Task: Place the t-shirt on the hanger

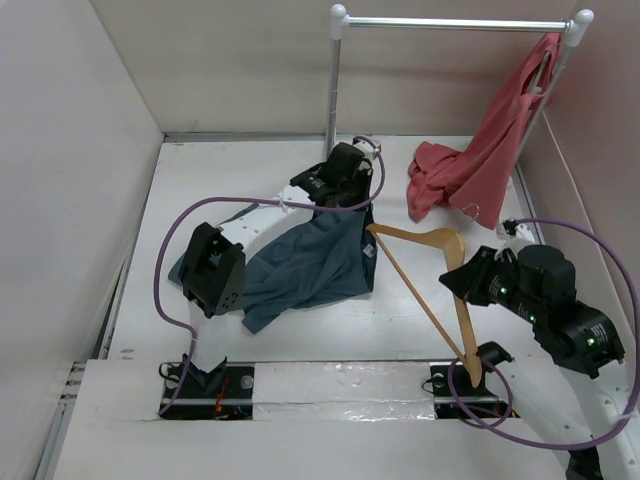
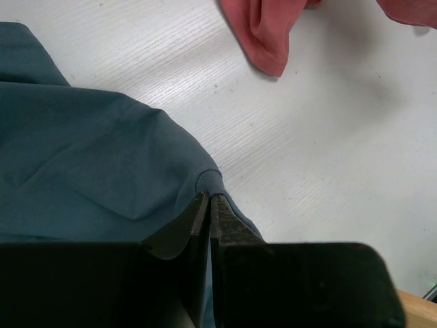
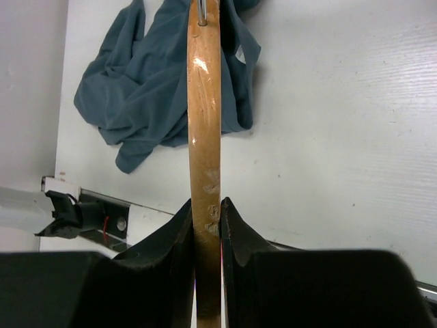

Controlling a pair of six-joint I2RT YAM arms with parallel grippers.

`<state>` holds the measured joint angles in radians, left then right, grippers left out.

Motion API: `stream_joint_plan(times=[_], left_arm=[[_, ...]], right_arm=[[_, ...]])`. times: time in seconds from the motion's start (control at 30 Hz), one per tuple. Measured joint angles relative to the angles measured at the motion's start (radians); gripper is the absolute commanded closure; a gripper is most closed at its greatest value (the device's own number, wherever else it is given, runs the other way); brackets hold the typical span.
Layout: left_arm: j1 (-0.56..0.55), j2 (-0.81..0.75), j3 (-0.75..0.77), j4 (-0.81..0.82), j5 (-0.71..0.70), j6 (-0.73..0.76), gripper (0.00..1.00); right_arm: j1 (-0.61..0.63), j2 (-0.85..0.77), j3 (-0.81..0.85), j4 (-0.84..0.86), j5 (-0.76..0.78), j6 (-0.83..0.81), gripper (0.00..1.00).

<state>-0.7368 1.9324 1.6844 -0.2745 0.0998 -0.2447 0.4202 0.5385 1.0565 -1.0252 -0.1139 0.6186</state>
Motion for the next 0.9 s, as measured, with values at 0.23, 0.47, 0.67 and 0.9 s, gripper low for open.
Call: stream_joint_plan(times=[0.23, 0.47, 0.67, 0.9], left_arm=[[-0.017, -0.006, -0.019, 0.008, 0.016, -0.015, 1.0], [-0.034, -0.046, -0.082, 0.009, 0.047, -0.035, 1.0], [-0.032, -0.085, -0.084, 0.008, 0.06, -0.047, 1.0], [-0.032, -0.132, -0.083, 0.008, 0.093, -0.079, 1.0]], right_arm=[[0.0, 0.027, -0.075, 0.071, -0.023, 0.024, 1.0], [0.0, 0.069, -0.121, 0.197, -0.013, 0.04, 1.0], [0.013, 0.097, -0.159, 0.312, 0.016, 0.045, 1.0], [0.043, 0.153, -0.187, 0.452, 0.092, 0.04, 1.0]])
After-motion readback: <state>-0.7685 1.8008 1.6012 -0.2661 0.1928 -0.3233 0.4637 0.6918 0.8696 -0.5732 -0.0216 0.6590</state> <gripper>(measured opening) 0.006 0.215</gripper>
